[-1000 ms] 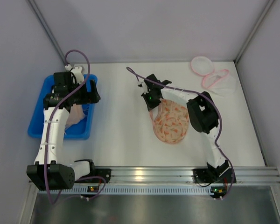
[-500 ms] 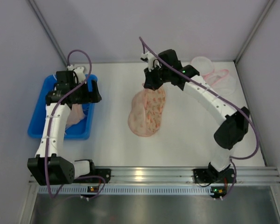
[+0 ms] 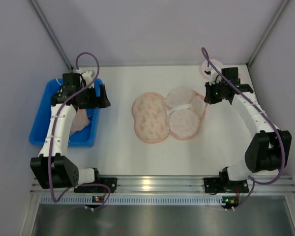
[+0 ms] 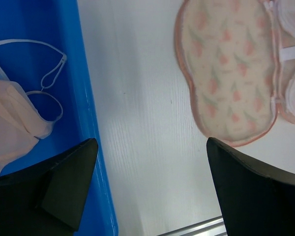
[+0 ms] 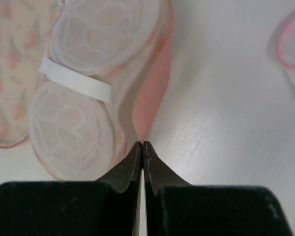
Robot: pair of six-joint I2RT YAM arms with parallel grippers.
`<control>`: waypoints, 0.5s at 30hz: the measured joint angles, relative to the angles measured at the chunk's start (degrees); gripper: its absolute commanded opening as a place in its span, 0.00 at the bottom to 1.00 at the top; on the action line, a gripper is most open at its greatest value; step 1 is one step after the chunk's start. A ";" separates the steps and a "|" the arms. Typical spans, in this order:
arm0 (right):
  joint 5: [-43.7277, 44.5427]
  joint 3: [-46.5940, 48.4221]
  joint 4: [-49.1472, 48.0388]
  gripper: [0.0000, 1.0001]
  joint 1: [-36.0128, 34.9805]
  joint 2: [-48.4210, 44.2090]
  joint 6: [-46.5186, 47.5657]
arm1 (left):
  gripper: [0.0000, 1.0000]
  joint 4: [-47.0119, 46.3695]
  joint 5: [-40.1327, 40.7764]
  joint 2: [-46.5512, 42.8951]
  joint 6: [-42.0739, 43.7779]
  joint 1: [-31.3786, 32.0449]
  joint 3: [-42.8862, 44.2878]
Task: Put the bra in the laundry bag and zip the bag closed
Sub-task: Open the laundry bag at the center of the board.
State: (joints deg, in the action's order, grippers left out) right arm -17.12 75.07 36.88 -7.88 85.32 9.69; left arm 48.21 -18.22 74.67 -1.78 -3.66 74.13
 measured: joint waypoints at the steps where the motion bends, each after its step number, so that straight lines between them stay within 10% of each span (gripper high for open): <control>1: 0.87 -2.12 -0.02 0.00 1.57 0.00 0.79 | 0.98 -0.11 -0.31 0.50 0.00 0.00 0.00; 5: 3.65 -7.78 0.04 0.09 6.49 0.04 3.76 | 0.98 -0.26 -1.29 1.81 0.00 0.00 0.00; 10: 5.53 -8.46 1.62 0.97 9.40 2.23 7.43 | 0.98 -0.59 -2.45 2.97 0.17 0.00 0.02; 15: 5.66 -6.21 4.74 0.99 9.94 3.61 10.27 | 0.98 -0.72 -3.96 3.39 0.61 0.00 0.00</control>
State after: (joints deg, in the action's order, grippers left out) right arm -11.46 68.86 41.63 2.07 88.92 19.97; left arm 47.48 -22.17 78.06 -1.17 -3.66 74.13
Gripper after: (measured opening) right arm 0.992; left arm 0.983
